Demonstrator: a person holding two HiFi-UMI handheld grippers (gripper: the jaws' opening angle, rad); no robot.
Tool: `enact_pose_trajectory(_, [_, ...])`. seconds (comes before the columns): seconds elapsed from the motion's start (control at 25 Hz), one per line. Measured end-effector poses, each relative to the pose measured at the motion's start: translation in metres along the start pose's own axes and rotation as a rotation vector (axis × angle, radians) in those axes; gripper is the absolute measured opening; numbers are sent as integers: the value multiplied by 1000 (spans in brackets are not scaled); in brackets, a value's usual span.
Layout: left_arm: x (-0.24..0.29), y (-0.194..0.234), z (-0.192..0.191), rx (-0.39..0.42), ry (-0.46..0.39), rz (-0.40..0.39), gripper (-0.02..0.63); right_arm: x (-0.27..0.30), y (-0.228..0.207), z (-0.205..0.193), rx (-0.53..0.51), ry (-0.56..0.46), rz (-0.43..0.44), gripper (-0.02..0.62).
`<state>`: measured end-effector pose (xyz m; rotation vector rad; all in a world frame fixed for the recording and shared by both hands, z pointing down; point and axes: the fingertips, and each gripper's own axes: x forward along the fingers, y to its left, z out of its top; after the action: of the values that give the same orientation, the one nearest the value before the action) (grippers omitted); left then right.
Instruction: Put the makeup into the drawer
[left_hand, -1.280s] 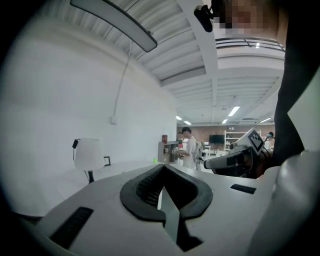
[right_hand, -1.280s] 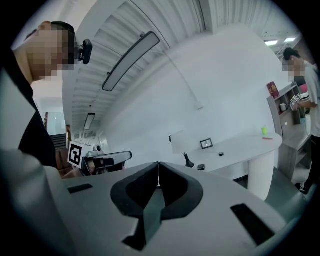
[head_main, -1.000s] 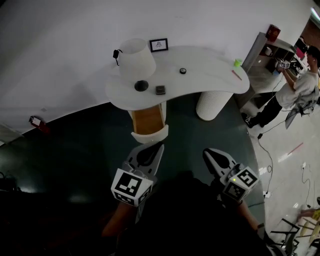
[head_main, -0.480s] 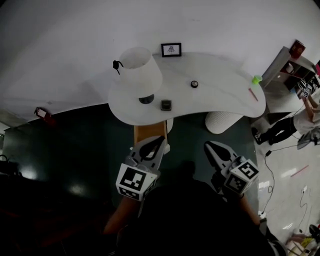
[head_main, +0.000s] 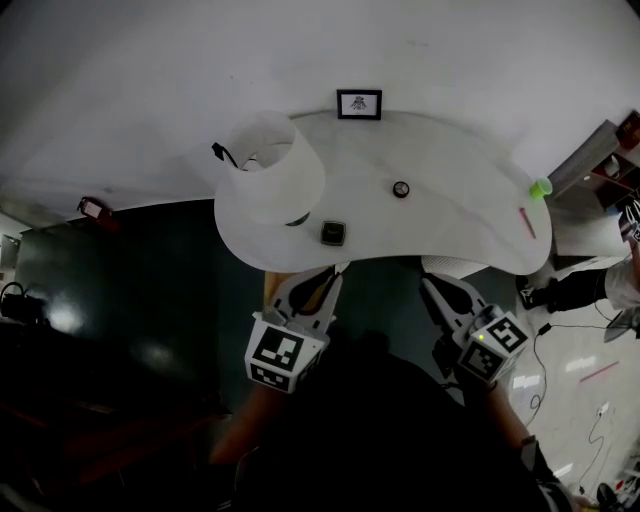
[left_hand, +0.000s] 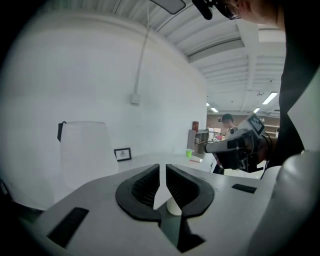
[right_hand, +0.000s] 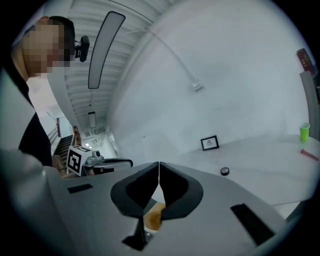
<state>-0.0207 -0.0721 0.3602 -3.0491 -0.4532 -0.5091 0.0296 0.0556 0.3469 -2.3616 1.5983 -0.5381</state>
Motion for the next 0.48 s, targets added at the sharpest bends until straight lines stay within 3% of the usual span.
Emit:
enact_pose_trajectory(0.12, [26, 17, -10, -24, 26, -17, 102, 14, -19, -8, 25, 39, -43, 15])
enact_pose_trajectory(0.48, [91, 70, -43, 8, 77, -30, 156, 57, -30, -21, 68, 162, -66, 17])
